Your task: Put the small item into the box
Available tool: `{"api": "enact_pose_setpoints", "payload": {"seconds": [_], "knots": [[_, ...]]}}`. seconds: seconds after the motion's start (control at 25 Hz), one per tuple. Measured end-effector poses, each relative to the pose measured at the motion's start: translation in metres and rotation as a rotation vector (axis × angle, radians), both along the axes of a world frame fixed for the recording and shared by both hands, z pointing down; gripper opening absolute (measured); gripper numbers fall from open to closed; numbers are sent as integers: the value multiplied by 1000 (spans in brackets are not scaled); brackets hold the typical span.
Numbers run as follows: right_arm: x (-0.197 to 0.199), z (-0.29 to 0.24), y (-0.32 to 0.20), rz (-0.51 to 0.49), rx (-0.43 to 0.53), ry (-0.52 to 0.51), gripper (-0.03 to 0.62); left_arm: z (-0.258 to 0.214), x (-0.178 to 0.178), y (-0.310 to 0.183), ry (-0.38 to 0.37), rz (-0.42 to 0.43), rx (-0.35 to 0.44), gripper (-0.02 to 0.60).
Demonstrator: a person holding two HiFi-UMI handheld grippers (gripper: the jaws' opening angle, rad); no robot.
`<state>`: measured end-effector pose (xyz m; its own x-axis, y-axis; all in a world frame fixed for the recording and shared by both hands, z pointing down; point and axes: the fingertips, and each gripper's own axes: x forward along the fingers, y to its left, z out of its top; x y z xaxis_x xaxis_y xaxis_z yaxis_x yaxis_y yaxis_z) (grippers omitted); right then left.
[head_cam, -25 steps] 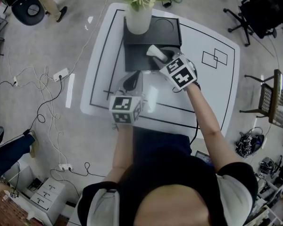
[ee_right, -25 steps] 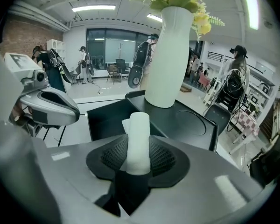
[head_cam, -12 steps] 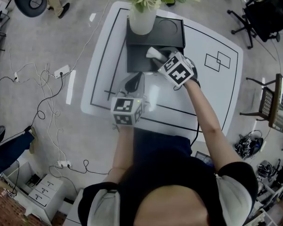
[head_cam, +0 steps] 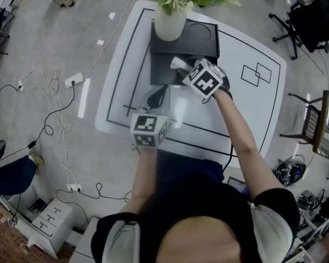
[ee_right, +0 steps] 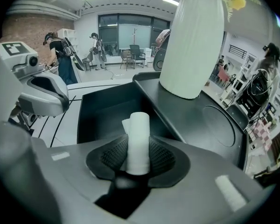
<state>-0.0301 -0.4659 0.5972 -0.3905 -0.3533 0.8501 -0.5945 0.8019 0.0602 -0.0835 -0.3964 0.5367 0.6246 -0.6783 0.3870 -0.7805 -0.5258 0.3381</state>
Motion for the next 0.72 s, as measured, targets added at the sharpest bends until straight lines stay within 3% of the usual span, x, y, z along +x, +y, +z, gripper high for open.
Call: {"api": "enact_pose_setpoints", "payload": {"seconds": [0.72], "knots": [[0, 13, 2, -24, -75, 60, 143, -3, -4, 0, -6, -9, 10, 8]]}}
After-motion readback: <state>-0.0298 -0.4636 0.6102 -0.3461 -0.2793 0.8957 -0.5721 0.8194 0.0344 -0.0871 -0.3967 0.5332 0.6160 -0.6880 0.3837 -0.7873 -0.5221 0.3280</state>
